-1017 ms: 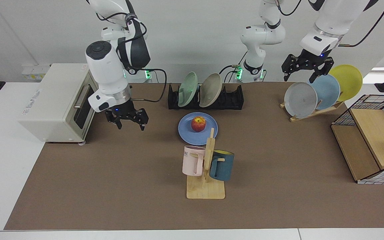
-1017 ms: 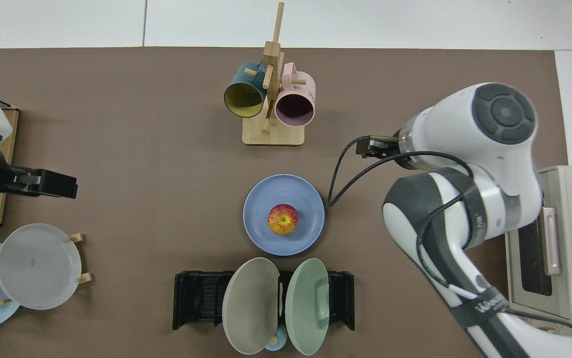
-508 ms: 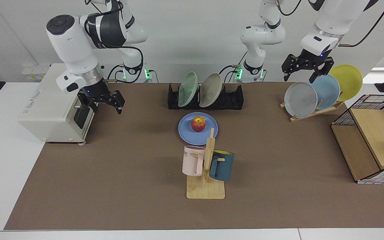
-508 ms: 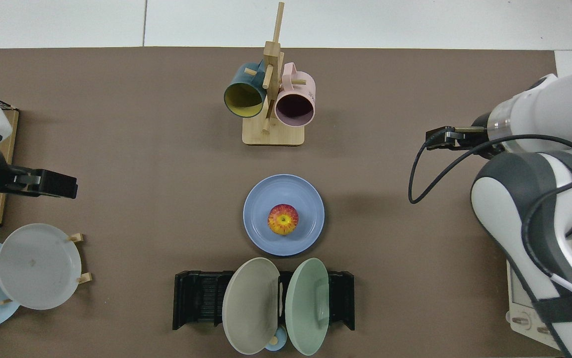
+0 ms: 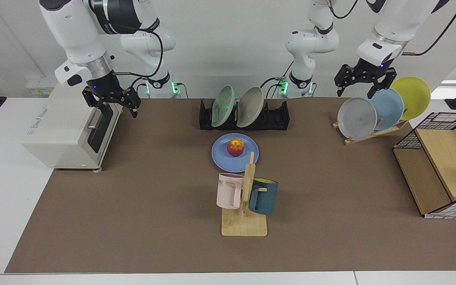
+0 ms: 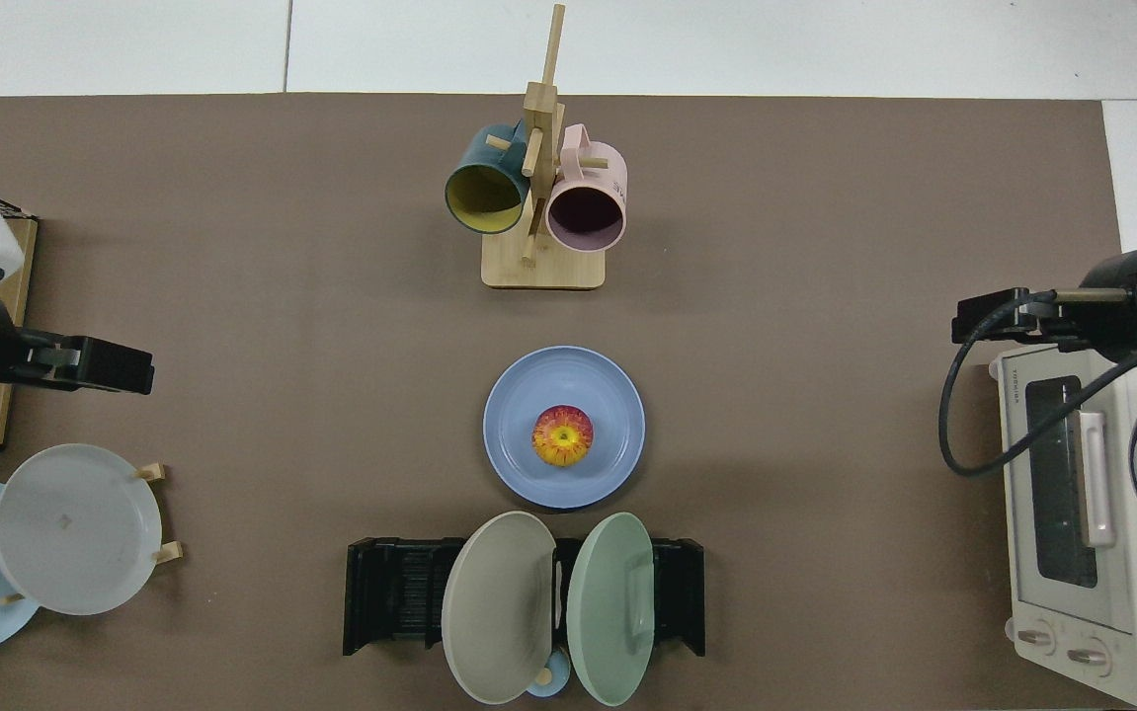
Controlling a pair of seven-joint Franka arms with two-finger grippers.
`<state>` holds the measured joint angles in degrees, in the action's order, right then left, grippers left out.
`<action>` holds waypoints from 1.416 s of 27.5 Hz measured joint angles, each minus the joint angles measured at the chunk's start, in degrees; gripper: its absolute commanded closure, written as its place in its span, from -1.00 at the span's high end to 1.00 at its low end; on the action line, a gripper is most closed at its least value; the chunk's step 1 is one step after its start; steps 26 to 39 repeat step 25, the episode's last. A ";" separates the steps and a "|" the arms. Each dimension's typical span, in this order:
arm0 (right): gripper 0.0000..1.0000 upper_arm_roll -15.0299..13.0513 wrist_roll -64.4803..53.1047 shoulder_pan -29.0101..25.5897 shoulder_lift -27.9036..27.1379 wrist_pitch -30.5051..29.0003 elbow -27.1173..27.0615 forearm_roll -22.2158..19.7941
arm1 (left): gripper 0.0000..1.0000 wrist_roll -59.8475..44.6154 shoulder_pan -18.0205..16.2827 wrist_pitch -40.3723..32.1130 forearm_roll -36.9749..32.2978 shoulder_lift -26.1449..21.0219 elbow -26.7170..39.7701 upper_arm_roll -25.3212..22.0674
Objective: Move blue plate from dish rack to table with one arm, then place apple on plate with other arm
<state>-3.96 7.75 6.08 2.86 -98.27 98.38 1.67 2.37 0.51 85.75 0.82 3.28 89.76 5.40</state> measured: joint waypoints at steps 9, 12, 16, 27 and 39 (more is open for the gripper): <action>1.00 0.25 -0.04 -0.22 0.43 0.08 0.54 -1.99 | 1.00 0.00 0.00 0.00 0.00 0.00 0.00 0.00; 1.00 0.25 -0.04 -0.32 0.43 0.08 0.54 -1.98 | 1.00 0.00 0.00 0.00 0.00 0.00 0.00 0.00; 1.00 0.25 -0.04 -0.43 0.40 0.08 0.54 -1.98 | 1.00 0.00 0.00 0.00 0.00 0.00 0.00 0.00; 1.00 0.16 -0.04 -0.65 -0.47 -0.03 -0.03 -1.98 | 1.00 0.00 0.00 0.00 0.00 0.00 0.00 0.00; 1.00 0.16 -0.04 -0.65 -0.47 -0.03 -0.03 -1.98 | 1.00 0.00 0.00 0.00 0.00 0.00 0.00 0.00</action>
